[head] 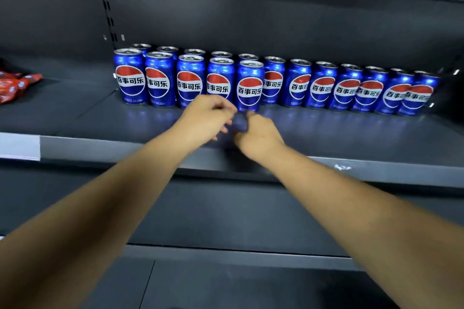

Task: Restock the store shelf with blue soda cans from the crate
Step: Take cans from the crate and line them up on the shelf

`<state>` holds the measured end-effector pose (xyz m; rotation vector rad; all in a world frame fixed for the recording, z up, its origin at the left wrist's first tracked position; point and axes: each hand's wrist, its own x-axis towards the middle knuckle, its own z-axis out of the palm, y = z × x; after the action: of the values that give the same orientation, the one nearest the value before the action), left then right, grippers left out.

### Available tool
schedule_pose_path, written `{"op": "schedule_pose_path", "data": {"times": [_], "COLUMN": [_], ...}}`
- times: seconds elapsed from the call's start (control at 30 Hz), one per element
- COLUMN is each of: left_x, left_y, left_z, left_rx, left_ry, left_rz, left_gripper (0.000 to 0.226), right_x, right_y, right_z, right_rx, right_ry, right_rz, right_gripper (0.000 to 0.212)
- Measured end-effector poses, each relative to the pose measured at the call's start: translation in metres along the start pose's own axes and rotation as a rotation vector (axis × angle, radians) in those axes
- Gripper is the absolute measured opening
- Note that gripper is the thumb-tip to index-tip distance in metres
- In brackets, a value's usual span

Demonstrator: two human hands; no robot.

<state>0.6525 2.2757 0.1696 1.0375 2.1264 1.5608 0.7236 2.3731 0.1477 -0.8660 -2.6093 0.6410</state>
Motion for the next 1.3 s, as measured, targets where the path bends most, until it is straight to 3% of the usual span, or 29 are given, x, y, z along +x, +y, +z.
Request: {"op": "schedule_pose_path", "data": {"times": [0.1, 0.33, 0.5, 0.73, 0.97, 1.1, 1.3], "left_x": [-0.042, -0.125, -0.176, -0.227, -0.254, -0.265, -0.292], "left_y": [0.021, 0.045, 0.035, 0.006, -0.043, -0.091, -0.155], "left_z": [0.005, 0.024, 0.052, 0.09, 0.115, 0.123, 0.14], "left_rx": [0.051, 0.147, 0.39, 0.739, 1.03, 1.017, 1.137], "left_ry": [-0.045, -0.118, -0.147, -0.163, -0.351, -0.521, -0.744], "left_rz": [0.065, 0.231, 0.38, 0.57, 0.773, 0.699, 0.457], "left_gripper": [0.022, 0.017, 0.003, 0.016, 0.01, 0.016, 0.025], "right_x": [-0.046, -0.14, -0.184, -0.236, -0.275, -0.299, -0.328], "right_y": [-0.006, 0.015, 0.053, 0.096, 0.138, 0.147, 0.154], "right_z": [-0.018, -0.058, -0.058, -0.037, 0.01, 0.044, 0.11], "right_rx": [0.042, 0.134, 0.025, -0.112, -0.286, -0.377, -0.37], "right_ry": [0.017, 0.017, 0.014, -0.079, -0.142, -0.335, -0.493], "right_rz": [-0.115, -0.299, -0.43, -0.495, -0.506, -0.427, -0.27], "right_gripper": [0.024, 0.021, 0.028, 0.037, 0.03, 0.032, 0.032]}}
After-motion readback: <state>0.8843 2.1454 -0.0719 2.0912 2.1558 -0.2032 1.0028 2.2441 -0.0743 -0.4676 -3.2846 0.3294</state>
